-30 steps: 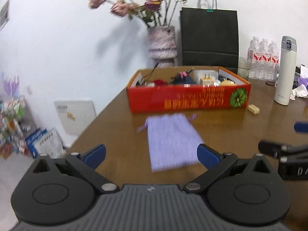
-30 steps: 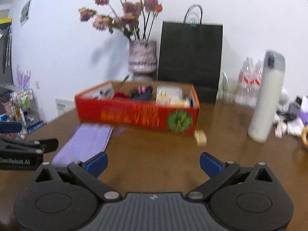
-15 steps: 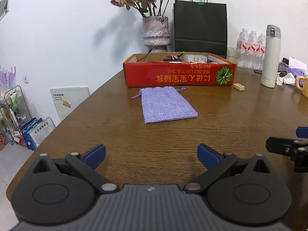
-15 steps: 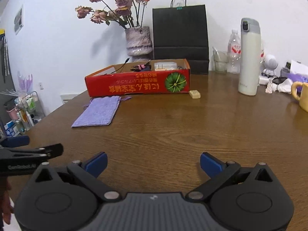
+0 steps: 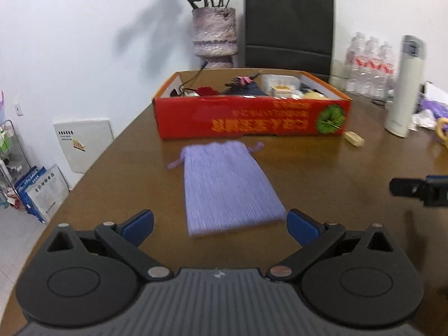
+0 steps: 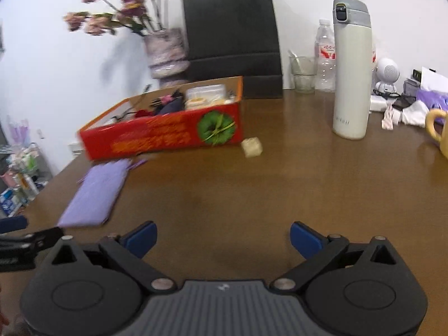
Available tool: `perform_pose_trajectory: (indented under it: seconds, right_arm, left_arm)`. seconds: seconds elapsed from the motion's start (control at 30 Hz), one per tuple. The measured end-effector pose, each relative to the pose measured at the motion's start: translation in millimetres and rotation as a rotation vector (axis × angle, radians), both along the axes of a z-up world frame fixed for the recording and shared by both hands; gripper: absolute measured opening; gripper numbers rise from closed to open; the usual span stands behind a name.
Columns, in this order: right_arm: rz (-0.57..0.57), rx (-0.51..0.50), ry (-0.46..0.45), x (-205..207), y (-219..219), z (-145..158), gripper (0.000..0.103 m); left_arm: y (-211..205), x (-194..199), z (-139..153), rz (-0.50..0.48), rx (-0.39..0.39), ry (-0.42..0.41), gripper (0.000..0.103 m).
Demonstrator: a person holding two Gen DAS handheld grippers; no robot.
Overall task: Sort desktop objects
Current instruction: 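Move both open tools back over the table, then grasp the lavender drawstring pouch with the left tool while the right tool grasps the beige block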
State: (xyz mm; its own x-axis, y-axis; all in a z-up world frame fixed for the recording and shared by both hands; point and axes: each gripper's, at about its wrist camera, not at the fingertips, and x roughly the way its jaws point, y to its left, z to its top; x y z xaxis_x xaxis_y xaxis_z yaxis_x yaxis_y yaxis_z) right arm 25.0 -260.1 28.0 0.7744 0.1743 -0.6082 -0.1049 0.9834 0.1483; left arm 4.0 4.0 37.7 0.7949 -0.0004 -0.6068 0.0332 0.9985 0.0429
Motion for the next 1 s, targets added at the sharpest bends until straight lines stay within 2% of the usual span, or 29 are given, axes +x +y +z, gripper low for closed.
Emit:
perform_pose_trajectory:
  seconds: [0.1,0.23,0.27,0.4,0.43,0.47,0.5,0.53,0.57,0.6,0.63,0.67,0.8,0.87,1.0]
  right_arm:
    - [0.025,-0.047,0.011,47.4,4.8,0.9,0.094]
    - [0.051,-0.132,0.019,108.3,18.3,-7.8,0.079]
    - [0.047,-0.136,0.024,118.5,19.7,-10.4,0.074]
    - [0.016,-0.097,0.044,141.6,12.5,-22.2,0.068]
    - [0.009,-0.116,0.023,141.4,12.7,-23.5,0.063]
    - [0.008,-0.129,0.017,141.8,13.2,-24.6,0.058]
    - [0.016,-0.127,0.008,142.4,13.2,-24.9,0.054]
    - [0.019,-0.121,-0.002,141.9,12.4,-24.4,0.037]
    - [0.010,-0.124,-0.009,140.7,12.2,-24.1,0.020]
    - [0.010,-0.122,-0.008,140.7,12.7,-24.0,0.020]
    - [0.011,-0.122,-0.010,137.5,14.0,-23.8,0.020]
    - [0.019,-0.116,-0.010,134.6,15.4,-23.0,0.020]
    - [0.122,-0.086,-0.010,106.3,33.9,-18.2,0.019]
    - [0.162,-0.074,-0.027,87.9,43.4,-12.3,0.019]
    - [0.185,-0.007,-0.050,59.4,49.2,2.3,0.019]
  left_arm:
    - [0.1,41.8,1.6,-0.010,-0.001,0.044,0.103]
    - [-4.9,89.2,-0.6,-0.054,-0.014,0.090,0.103]
    - [-7.1,98.7,-1.9,-0.057,-0.012,0.097,0.103]
    - [-6.0,117.3,-10.6,-0.042,-0.026,0.107,0.100]
    - [-2.7,120.6,-15.0,-0.035,-0.046,0.121,0.089]
    - [-0.2,123.6,-18.9,-0.028,-0.060,0.136,0.082]
    - [-0.4,121.8,-20.1,-0.020,-0.043,0.106,0.077]
    - [-0.7,121.4,-20.6,-0.019,-0.038,0.095,0.068]
    - [-0.7,119.5,-20.4,-0.028,-0.047,0.081,0.050]
    - [-1.3,116.9,-20.3,-0.031,-0.050,0.066,0.036]
    - [-3.0,114.4,-20.4,-0.023,-0.039,0.055,0.011]
    - [-5.3,109.9,-21.5,-0.027,-0.035,0.042,0.005]
    - [-8.4,85.0,-20.9,-0.062,-0.124,0.036,0.002]
    - [-10.2,73.5,-19.1,-0.066,-0.144,0.031,0.002]
    - [-7.9,50.0,-4.6,-0.080,-0.198,-0.007,0.001]
